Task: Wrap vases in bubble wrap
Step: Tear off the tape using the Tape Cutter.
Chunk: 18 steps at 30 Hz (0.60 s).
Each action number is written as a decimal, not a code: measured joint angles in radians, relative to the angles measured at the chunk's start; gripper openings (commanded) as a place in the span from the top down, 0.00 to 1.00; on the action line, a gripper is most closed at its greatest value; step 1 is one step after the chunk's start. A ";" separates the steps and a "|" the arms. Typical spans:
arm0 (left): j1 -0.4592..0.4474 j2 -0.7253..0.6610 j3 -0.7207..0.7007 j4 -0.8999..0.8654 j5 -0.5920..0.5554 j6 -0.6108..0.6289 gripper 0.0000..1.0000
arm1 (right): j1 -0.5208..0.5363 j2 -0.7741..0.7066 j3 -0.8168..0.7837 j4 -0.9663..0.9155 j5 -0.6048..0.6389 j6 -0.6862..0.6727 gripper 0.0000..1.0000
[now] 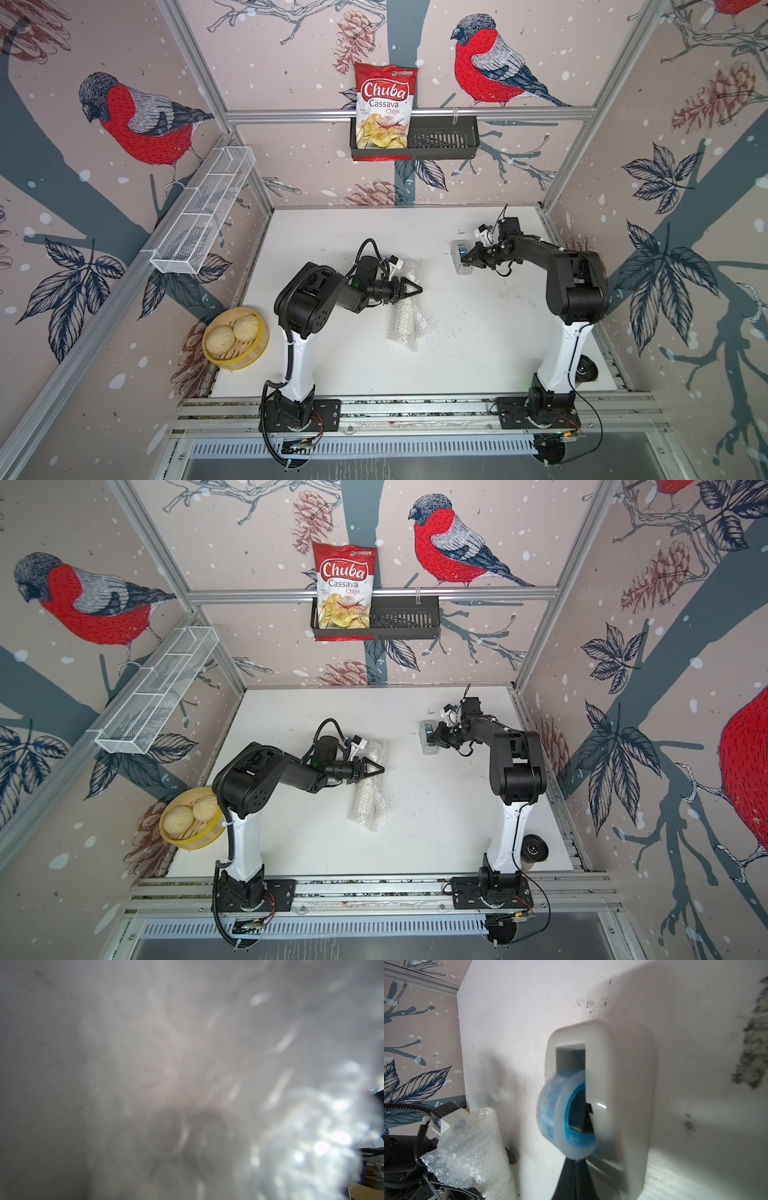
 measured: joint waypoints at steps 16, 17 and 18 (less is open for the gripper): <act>0.000 0.000 0.000 0.000 0.000 0.000 0.68 | -0.008 -0.047 -0.043 0.040 -0.032 0.054 0.99; 0.000 0.000 0.000 0.000 0.000 0.000 0.68 | -0.010 -0.048 -0.045 0.044 -0.034 0.054 0.99; 0.000 0.000 0.000 0.000 0.000 0.000 0.68 | -0.011 -0.050 -0.049 0.048 -0.035 0.054 1.00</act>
